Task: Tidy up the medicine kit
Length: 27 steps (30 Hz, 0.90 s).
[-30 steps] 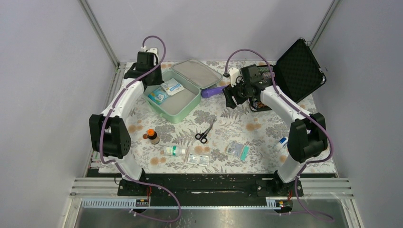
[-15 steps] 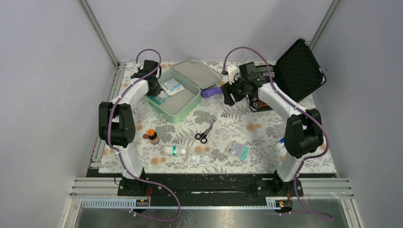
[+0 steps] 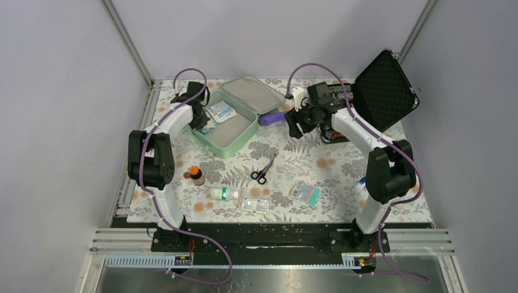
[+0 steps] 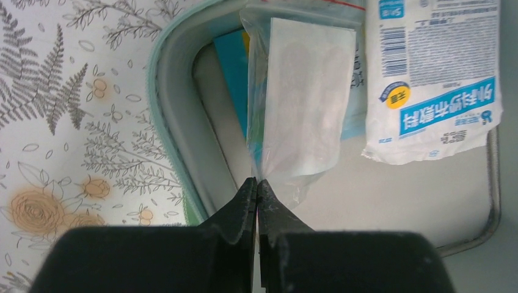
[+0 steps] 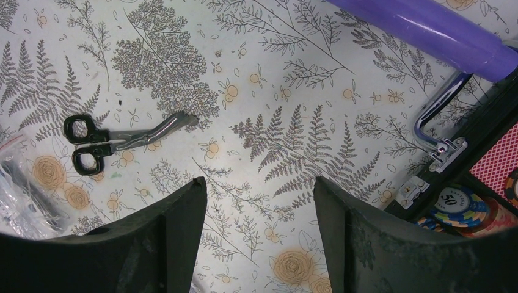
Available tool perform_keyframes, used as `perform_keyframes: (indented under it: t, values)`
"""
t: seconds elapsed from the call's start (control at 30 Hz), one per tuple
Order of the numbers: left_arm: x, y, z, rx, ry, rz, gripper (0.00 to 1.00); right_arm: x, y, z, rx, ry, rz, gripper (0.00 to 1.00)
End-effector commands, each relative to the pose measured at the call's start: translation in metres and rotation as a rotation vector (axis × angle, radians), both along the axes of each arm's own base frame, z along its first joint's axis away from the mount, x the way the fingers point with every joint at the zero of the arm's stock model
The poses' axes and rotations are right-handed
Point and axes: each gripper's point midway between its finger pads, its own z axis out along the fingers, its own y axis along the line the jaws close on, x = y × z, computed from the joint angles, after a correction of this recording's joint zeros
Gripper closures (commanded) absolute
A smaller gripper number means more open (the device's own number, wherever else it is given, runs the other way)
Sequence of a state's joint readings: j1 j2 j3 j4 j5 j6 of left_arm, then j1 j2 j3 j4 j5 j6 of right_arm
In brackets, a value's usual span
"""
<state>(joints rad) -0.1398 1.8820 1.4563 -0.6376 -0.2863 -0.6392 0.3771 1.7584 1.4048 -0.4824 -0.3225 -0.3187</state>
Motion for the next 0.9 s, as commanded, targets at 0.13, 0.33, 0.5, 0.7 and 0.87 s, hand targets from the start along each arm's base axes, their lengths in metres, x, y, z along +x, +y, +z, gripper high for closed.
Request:
perform_keyframes:
  t: [0.13,0.33,0.5,0.7,0.87]
  values:
    - [-0.007,-0.001,0.04,-0.037,-0.128,0.139,1.0,0.001,-0.002,0.024,0.02,-0.056,0.002,0.28]
    - [-0.007,-0.012,0.052,-0.036,-0.193,0.229,1.0,0.001,0.0,0.023,0.03,-0.045,0.001,0.28]
    - [-0.008,-0.01,0.051,-0.035,-0.199,0.302,1.0,0.001,0.0,0.023,0.031,-0.049,0.002,0.28]
    - [-0.006,-0.007,0.053,-0.013,-0.198,0.307,1.0,0.0,-0.001,0.023,0.028,-0.052,-0.001,0.28]
    - [-0.003,-0.004,0.051,0.047,-0.183,0.24,1.0,0.001,0.0,0.022,0.031,-0.049,0.0,0.28]
